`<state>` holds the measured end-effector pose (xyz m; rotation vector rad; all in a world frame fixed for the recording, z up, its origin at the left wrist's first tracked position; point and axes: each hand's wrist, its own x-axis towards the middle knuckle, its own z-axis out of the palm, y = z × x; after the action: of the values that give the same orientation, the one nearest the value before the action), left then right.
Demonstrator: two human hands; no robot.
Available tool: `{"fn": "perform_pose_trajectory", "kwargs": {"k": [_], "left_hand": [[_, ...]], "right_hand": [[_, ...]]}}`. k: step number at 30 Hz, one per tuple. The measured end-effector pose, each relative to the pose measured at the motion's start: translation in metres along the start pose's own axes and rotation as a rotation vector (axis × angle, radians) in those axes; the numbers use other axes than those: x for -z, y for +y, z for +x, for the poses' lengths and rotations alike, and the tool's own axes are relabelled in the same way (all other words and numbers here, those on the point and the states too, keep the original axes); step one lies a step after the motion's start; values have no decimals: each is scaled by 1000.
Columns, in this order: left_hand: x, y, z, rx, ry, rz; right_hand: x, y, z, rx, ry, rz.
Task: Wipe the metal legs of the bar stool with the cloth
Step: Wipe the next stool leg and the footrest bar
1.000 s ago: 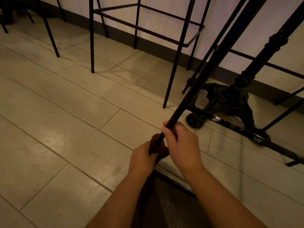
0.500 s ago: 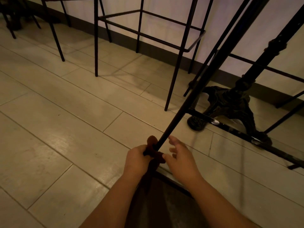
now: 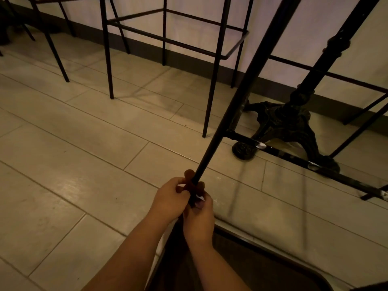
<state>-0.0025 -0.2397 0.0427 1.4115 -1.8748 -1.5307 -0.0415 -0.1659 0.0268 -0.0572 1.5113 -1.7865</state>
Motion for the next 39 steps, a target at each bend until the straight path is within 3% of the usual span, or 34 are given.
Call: {"fn": "perform_pose_trajectory", "kwargs": {"k": [2, 7, 10, 12, 15, 17, 20, 24, 31, 35, 39], "left_hand": [[5, 3, 0, 8, -33, 50], [19, 16, -1, -20, -136, 248], [28, 26, -3, -163, -19, 435], [29, 32, -5, -267, 17, 323], [24, 47, -8, -329, -57, 48], [22, 53, -7, -315, -56, -29], [26, 56, -2, -316, -61, 20], [35, 59, 0, -309, -132, 87], [36, 62, -8, -207, -162, -141], [33, 63, -14, -220, -174, -194], [33, 64, -15, -296, -145, -82]], "right_hand": [[-11, 0, 3, -105, -11, 319], [-18, 8, 26, -97, -10, 449], [-19, 5, 34, -72, 54, 262], [-17, 7, 33, 9, 75, -20], [-9, 7, 29, 269, 43, -635], [-1, 7, 32, 353, 2, -787], [8, 5, 37, 260, -20, -930], [19, 0, 28, 239, -11, -855], [4, -29, 15, 397, -27, -576], [9, -40, 21, 417, -66, -693], [19, -44, 23, 380, -96, -756]]}}
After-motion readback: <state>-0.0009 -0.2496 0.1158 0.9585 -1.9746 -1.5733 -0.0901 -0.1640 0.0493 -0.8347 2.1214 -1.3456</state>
